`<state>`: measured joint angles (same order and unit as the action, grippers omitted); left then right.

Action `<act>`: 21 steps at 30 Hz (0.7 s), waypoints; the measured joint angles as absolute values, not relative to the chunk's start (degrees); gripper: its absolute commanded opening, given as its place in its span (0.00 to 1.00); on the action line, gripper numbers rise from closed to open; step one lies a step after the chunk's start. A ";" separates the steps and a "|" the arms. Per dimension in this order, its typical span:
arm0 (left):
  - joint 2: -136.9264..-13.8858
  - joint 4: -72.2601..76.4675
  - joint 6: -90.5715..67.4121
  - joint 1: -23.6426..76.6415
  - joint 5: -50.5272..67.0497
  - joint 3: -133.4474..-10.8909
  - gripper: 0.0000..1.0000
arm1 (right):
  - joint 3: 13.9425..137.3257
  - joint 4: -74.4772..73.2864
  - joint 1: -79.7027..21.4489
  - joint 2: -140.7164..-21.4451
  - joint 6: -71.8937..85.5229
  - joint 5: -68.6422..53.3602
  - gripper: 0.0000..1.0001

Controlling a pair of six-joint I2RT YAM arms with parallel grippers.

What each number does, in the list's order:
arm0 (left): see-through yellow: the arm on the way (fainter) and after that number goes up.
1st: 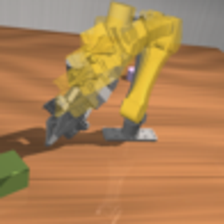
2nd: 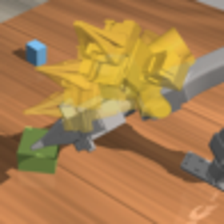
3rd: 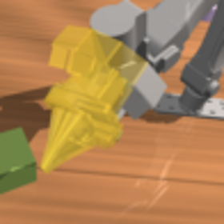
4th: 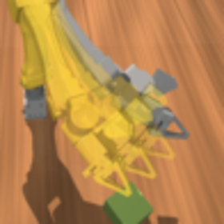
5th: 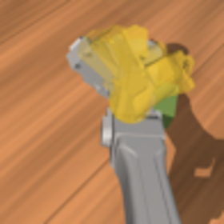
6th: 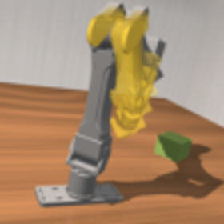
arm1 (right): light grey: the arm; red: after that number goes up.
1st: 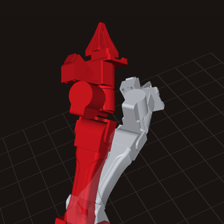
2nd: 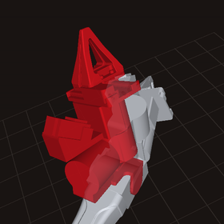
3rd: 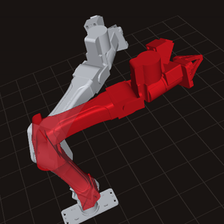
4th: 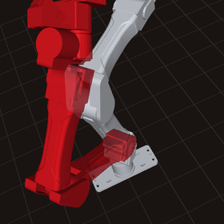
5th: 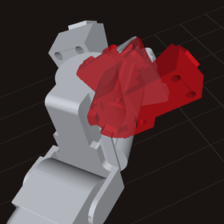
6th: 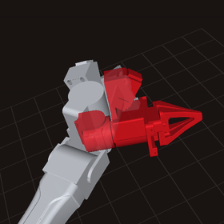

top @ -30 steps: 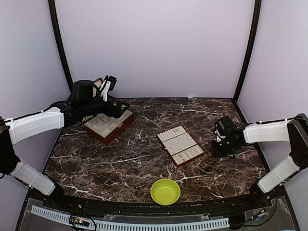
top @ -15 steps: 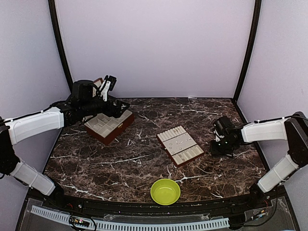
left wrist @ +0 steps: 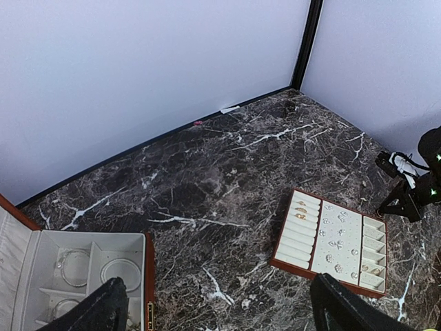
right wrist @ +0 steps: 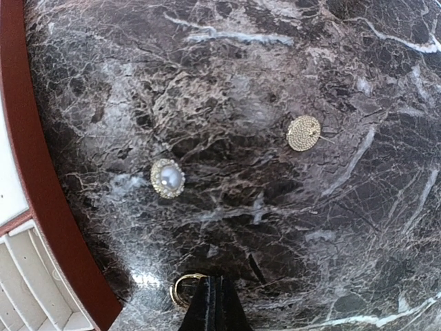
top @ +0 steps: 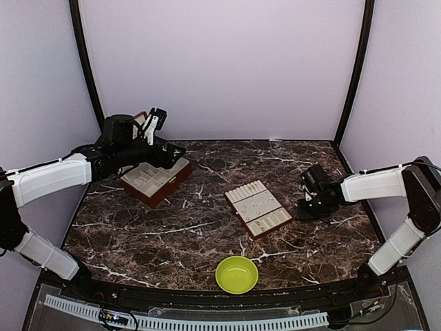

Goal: Organize the mixed jewelry
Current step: Pick up the ring from the center of the board.

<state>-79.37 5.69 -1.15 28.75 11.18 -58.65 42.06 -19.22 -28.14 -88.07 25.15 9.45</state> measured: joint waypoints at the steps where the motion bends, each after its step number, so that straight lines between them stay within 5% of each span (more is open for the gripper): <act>1: -79.37 5.69 -1.15 28.75 11.18 -58.65 0.94 | 42.06 -19.22 -28.14 -88.07 25.28 9.45 0.00; 8: -79.37 5.78 -1.76 28.77 11.11 -58.54 0.84 | 42.02 -19.27 -28.14 -87.26 26.22 9.26 0.00; 21: -80.77 7.79 -3.81 37.36 4.51 -58.06 0.84 | 36.84 -13.02 -28.14 -76.27 26.61 9.85 0.00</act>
